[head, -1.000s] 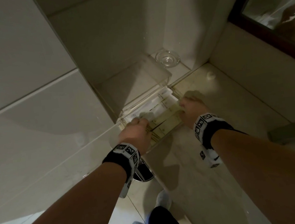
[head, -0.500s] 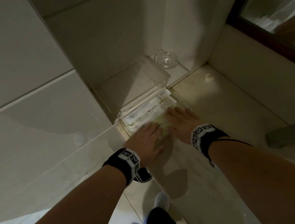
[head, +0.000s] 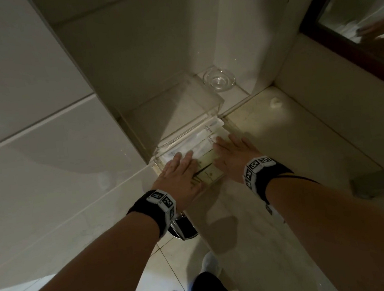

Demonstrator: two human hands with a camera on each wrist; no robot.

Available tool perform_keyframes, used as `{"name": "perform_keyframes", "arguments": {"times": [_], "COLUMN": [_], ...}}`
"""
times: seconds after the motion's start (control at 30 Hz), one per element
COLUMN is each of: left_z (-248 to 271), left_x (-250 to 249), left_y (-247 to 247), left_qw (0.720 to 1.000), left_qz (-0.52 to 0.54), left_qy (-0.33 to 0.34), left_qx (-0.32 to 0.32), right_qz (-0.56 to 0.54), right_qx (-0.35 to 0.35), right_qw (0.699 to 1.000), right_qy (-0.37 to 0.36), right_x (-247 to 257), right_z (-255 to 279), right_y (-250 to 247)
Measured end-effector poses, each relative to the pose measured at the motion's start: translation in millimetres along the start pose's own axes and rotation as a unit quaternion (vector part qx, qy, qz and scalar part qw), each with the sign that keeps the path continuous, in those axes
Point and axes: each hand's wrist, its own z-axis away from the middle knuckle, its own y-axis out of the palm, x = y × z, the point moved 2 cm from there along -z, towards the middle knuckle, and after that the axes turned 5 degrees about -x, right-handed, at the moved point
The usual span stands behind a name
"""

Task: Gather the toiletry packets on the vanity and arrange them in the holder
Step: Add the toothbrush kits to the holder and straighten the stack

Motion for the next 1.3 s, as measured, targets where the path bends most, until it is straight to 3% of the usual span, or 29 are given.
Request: {"name": "perform_keyframes", "arguments": {"times": [0.5, 0.6, 0.7, 0.83, 1.07, 1.3], "left_z": [-4, 1, 13, 19, 22, 27], "left_x": [4, 3, 1, 3, 0, -1], "left_y": [-2, -6, -18, -21, -15, -11], "left_qw": [1.0, 0.999, 0.992, 0.992, 0.996, 0.996], "left_qz": [0.015, 0.028, 0.014, -0.003, 0.001, -0.005], "left_qy": [0.002, 0.012, 0.078, 0.077, 0.049, 0.029], "left_qx": [-0.006, -0.031, -0.095, -0.096, -0.08, -0.081], "right_qz": [-0.031, -0.071, -0.104, -0.059, -0.129, -0.116], "right_qx": [0.006, -0.065, -0.156, -0.119, -0.088, -0.072], "right_qw": [0.999, 0.995, 0.982, 0.991, 0.987, 0.99], "right_qy": [0.006, 0.008, 0.027, 0.006, 0.049, 0.046], "right_x": [-8, -16, -29, -29, -24, -18], "right_z": [-14, -11, 1, 8, 11, 10], "right_y": [-2, -7, -10, -4, 4, 4]}}
